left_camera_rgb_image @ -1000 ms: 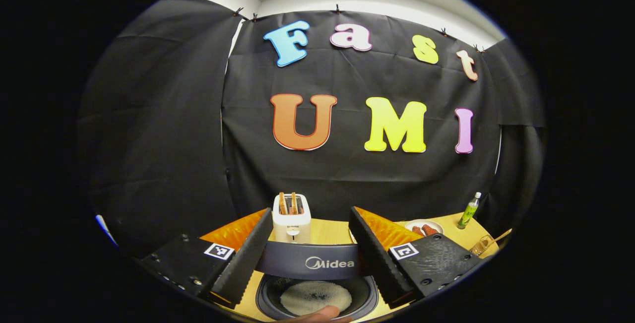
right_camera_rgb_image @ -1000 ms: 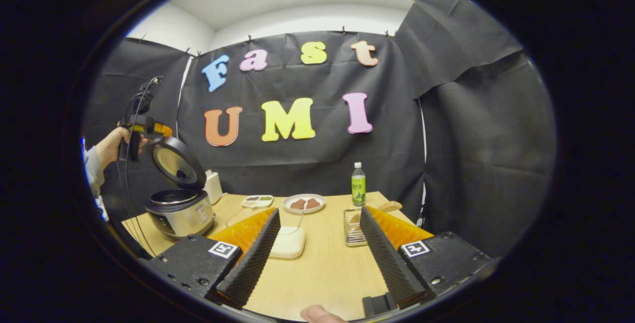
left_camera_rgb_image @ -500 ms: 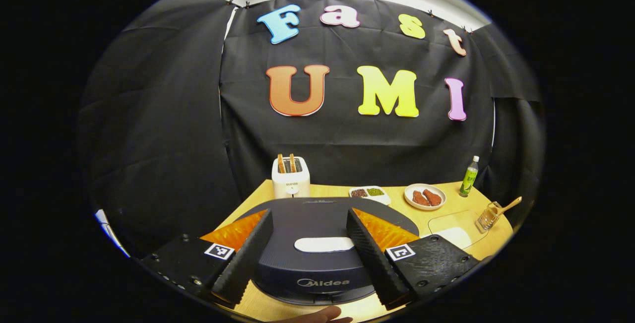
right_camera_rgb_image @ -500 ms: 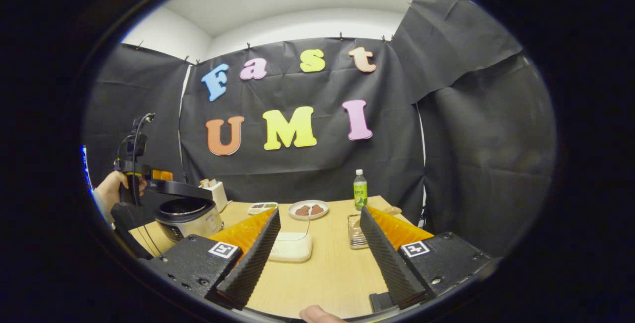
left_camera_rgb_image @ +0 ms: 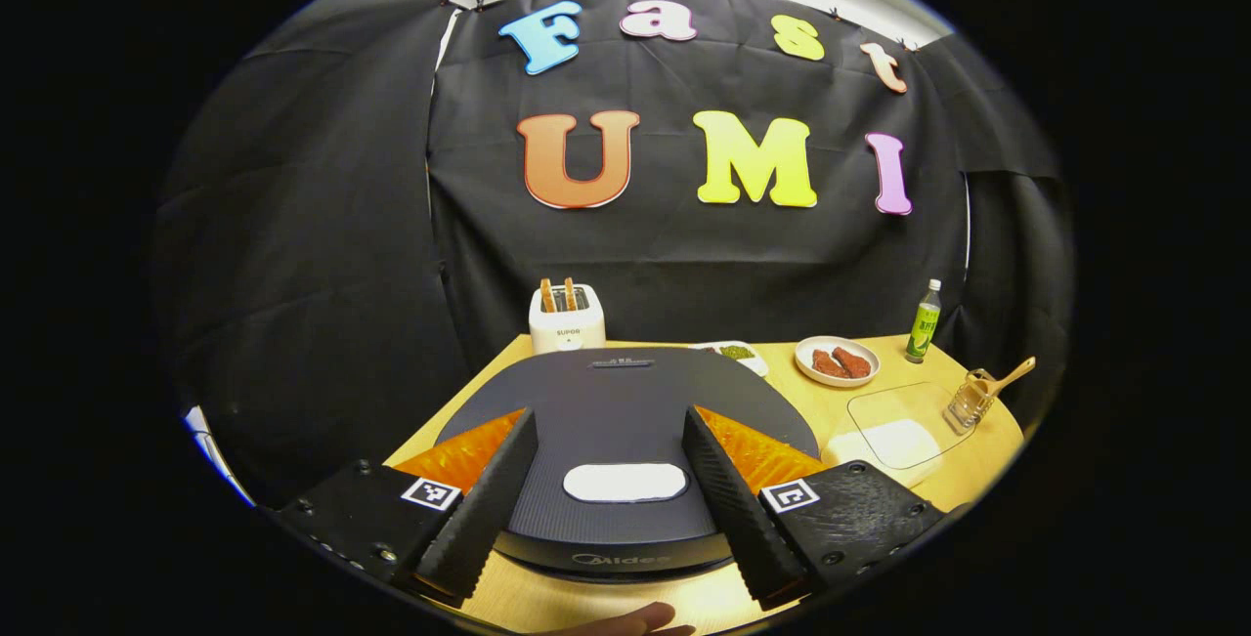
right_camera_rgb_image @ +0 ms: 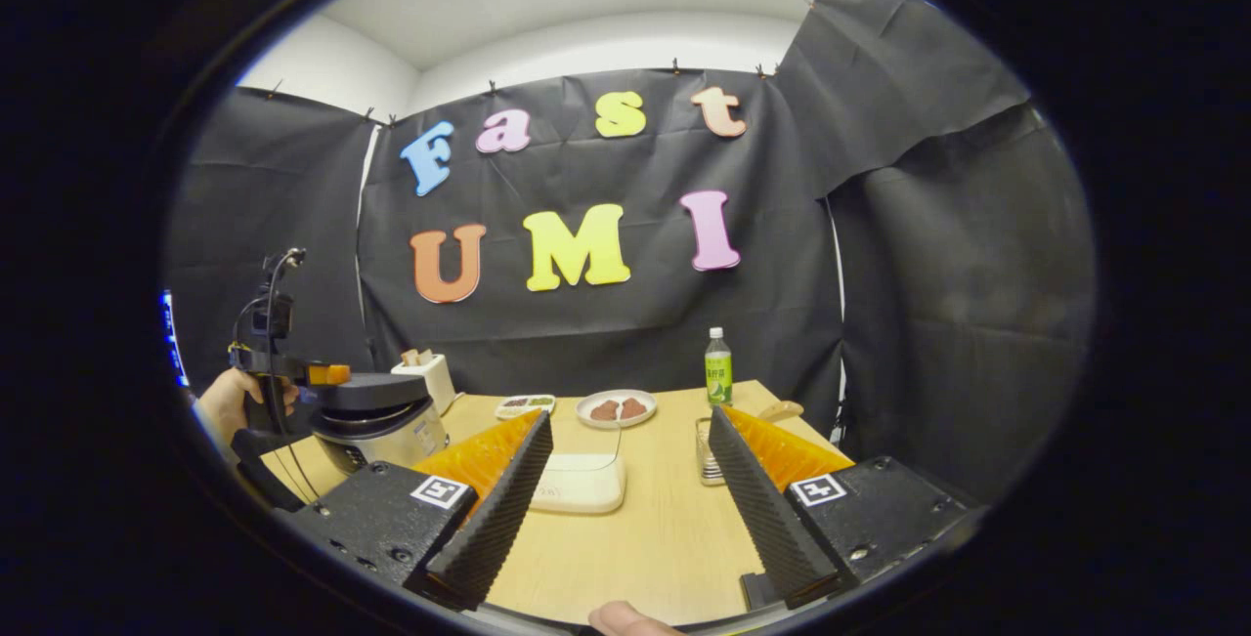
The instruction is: Close the left gripper, press the button to open the rice cooker; take a wooden spoon from the chopstick holder with the right hand, scoop a spoonful of rice and pour it into the rice cooker, then put the wooden spoon back into the chopstick holder.
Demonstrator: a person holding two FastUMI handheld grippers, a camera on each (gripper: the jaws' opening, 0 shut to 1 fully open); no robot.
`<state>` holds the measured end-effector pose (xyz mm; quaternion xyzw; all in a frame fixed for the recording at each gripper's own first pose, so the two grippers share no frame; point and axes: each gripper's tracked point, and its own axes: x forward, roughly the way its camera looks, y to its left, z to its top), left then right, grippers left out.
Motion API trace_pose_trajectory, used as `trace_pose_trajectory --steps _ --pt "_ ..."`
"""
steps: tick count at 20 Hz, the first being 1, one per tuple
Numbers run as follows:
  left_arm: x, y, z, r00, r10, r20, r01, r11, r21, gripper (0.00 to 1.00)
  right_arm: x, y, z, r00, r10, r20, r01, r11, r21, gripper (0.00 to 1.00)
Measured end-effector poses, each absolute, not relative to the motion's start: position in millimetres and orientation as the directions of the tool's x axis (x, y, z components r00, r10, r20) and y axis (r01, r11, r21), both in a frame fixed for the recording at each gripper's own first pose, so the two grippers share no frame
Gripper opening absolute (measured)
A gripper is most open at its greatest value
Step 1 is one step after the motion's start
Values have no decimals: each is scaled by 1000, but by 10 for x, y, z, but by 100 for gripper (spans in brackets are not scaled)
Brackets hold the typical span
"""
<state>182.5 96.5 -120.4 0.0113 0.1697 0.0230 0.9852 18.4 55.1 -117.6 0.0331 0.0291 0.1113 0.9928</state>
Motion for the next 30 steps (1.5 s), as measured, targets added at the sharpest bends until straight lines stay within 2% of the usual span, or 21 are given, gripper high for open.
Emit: trace_pose_trajectory --steps 2,3,8,13,18,24,30 --pt "1753 962 -1386 921 57 -386 -49 998 29 97 190 532 -1194 974 219 -52 -215 974 74 100" --pt "1761 959 -1294 935 60 -351 -50 998 39 97 191 524 -1189 975 217 -52 -213 974 74 100" --pt "1611 954 -1327 916 69 -395 -62 998 30 98 194 506 -1182 976 211 -50 -208 976 70 100" --pt "1438 953 -1331 924 101 -370 -91 995 44 98 186 499 -1171 976 212 -47 -209 975 71 100" --pt "1410 927 -1415 932 88 -353 -77 996 44 98 170 491 -1178 976 211 -46 -208 976 70 100" --pt "1406 940 -1376 957 96 -273 -91 995 30 98 168 539 -1166 976 214 -48 -210 975 79 100" --pt "1122 912 -1233 956 113 -272 -108 994 33 95 189 557 -1162 976 213 -48 -209 975 74 100"
